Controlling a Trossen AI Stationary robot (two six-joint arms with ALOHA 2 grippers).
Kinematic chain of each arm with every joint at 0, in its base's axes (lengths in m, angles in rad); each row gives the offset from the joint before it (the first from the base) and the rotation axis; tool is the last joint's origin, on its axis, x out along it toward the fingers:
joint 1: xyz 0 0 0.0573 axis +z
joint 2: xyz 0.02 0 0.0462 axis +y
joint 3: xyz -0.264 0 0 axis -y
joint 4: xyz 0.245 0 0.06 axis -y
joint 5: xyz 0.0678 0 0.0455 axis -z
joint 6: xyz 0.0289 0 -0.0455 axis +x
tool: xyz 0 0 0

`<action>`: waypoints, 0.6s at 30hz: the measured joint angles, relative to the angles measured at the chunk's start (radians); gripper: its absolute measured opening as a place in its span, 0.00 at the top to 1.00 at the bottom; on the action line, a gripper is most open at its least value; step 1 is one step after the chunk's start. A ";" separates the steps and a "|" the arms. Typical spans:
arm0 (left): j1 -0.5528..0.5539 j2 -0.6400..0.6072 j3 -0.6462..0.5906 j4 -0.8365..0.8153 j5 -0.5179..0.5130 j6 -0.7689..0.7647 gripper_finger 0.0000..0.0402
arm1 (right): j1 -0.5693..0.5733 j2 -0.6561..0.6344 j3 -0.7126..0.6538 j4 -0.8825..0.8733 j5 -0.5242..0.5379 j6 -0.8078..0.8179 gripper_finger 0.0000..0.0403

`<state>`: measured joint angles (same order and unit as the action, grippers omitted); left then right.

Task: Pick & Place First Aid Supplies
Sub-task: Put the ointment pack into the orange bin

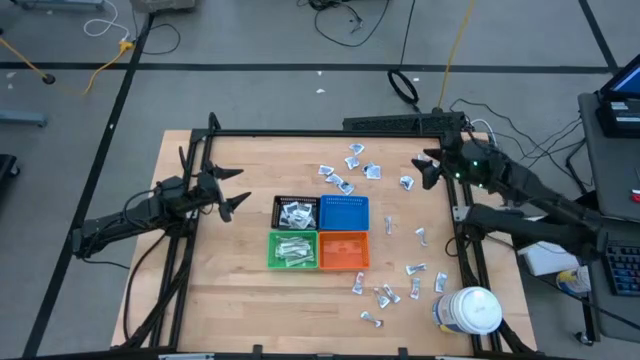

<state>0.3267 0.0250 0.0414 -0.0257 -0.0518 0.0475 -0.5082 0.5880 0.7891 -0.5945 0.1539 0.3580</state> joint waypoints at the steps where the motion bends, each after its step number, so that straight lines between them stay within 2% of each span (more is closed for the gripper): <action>1: 0.000 0.000 0.000 0.000 0.000 0.000 0.09 | 0.014 0.032 0.040 -0.041 -0.001 0.032 0.35; 8: 0.000 0.000 0.000 0.000 -0.001 0.000 0.09 | 0.102 0.245 0.254 -0.302 -0.017 0.187 0.35; 18: 0.000 0.000 0.000 0.000 -0.001 0.000 0.09 | 0.257 0.500 0.410 -0.445 -0.259 0.313 0.35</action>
<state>0.3267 0.0250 0.0414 -0.0257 -0.0528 0.0475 -0.2511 1.0883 1.1989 -1.0391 -0.1053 0.6711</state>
